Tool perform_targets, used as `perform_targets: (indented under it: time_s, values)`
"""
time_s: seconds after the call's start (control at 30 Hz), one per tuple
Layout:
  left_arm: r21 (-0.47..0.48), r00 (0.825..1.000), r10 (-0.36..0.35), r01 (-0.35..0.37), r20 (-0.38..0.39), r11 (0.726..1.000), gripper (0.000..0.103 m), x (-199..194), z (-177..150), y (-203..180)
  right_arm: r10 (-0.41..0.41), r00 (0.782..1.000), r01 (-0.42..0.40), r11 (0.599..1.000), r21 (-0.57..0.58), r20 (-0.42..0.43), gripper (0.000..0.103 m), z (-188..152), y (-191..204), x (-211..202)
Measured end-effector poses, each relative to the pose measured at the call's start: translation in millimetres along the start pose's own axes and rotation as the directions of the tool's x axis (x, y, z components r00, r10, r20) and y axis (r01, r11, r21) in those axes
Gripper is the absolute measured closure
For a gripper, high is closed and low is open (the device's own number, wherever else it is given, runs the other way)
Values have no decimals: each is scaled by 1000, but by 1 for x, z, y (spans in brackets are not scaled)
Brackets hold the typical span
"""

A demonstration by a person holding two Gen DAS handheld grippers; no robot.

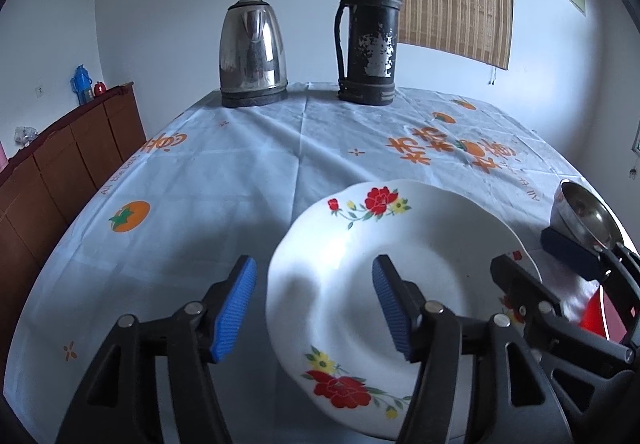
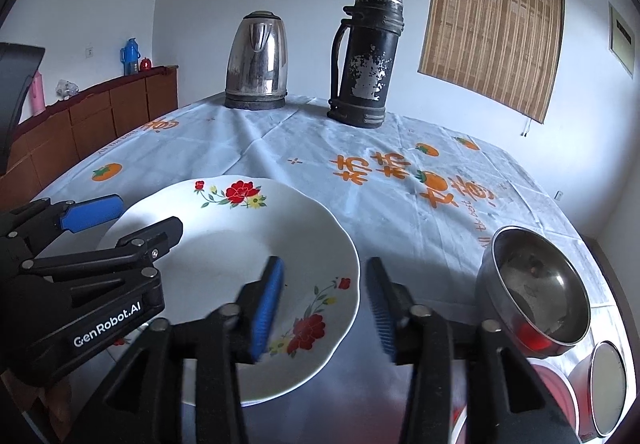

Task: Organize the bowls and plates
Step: 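Open both grippers to release the red-floral plate, then move both grippers to the rim of the pink plastic bowl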

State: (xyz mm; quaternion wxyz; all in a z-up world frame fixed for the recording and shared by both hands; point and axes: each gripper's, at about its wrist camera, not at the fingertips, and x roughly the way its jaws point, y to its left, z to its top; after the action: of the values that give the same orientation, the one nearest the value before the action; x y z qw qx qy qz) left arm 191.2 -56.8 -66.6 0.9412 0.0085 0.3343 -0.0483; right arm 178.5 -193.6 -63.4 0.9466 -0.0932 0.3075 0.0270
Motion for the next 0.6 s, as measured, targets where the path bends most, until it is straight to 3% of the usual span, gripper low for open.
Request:
perform_targets:
  time_s: [0.6]
  values:
    - [-55, 999, -15, 16, 33, 998, 37, -8, -2, 8, 40, 997, -42, 998, 35, 73, 49, -5, -12, -35]
